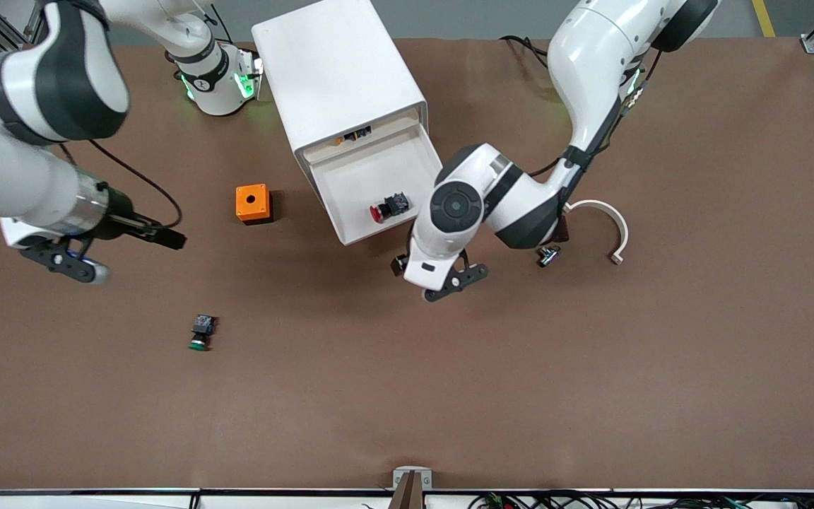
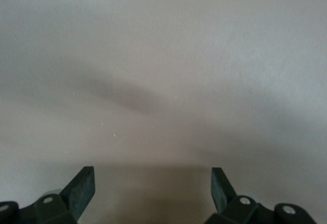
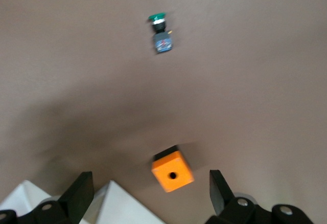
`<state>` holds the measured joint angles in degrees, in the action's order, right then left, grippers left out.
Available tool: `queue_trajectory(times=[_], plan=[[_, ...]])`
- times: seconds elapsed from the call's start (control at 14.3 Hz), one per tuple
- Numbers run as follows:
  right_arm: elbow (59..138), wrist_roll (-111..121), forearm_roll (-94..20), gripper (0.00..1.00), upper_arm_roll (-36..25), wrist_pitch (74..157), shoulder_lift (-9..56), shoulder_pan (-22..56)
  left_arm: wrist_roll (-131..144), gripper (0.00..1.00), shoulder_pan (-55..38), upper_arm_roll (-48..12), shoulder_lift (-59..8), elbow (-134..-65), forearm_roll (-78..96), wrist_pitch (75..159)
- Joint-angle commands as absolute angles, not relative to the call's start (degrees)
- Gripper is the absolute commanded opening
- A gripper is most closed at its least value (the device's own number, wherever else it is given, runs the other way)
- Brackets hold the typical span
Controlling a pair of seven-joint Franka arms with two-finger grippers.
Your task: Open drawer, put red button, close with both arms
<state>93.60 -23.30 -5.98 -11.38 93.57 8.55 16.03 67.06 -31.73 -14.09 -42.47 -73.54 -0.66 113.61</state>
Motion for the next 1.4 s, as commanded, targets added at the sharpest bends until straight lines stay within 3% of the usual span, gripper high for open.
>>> queue_trajectory(times=[0.0,0.42,1.33], plan=[[94.7,-15.1,-4.0,1.0,-10.4,91.9,5.3,12.2,69.3,1.0,-33.8,-13.4,-40.1,-77.5,-2.3,114.3],[94.7,4.0,-0.4,1.0,-10.4,91.9,0.5,5.7,72.2,1.0,-38.2,-13.9,-38.2,-82.3,-2.6,114.3],[95.1,5.4,1.8,1.0,-10.2,91.0,-4.0,5.6,80.8,1.0,-39.7,-18.1,-37.8,-84.9,5.5,114.3]])
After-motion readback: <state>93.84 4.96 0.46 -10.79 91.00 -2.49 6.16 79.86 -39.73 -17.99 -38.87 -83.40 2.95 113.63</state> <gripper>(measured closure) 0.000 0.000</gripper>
